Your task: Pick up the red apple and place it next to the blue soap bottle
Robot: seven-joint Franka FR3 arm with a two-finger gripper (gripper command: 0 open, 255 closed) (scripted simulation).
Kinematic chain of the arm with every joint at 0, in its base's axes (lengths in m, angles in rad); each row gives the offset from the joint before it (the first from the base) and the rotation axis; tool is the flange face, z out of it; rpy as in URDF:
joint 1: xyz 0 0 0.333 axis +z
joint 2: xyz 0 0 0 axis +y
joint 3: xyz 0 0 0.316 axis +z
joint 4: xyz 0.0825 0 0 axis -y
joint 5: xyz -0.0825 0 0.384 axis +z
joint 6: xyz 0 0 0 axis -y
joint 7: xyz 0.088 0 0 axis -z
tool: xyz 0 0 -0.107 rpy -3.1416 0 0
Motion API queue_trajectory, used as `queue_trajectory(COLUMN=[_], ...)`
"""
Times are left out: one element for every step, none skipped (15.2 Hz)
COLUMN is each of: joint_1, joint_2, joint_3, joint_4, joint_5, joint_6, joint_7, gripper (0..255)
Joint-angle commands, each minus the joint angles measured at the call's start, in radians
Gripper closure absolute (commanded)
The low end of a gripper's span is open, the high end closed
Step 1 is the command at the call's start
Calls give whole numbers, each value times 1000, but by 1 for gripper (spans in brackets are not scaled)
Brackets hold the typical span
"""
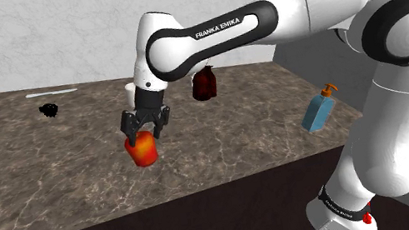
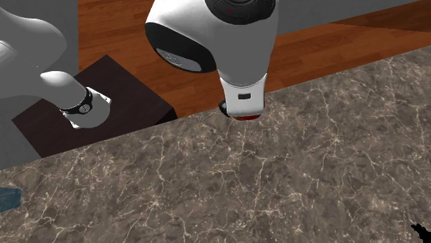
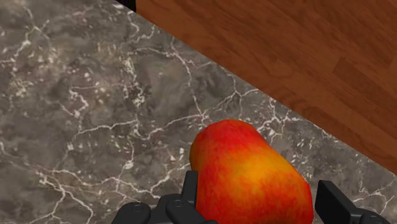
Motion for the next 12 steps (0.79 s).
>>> queue_trajectory(joint_1=[-1, -2, -2, -3, -3, -3, -4, -4, -4, -5, -5, -5], joint_2=[-8, -12, -15, -19, -22, -25, -28, -30, -32, -35, -37, -38], joint_3=[-1, -1, -1, -1, -1, -2, -2, -2, -2, -2, -3, -3], joint_4=[16, 25, 34, 43, 52, 62, 72, 82, 92, 103, 114, 125], joint_5=[-1, -2, -3, -4, -4, -5, -6, -7, -8, -9, -10, -10], joint_6=[-24, -36, -48, -60, -73, -85, -97, -109, -122, -134, -147, -159], joint_7=[5, 8, 11, 14, 17, 20, 23, 26, 29, 32, 35, 38], gripper=[255, 255, 255, 255, 255, 255, 255, 255, 255, 255, 255, 255])
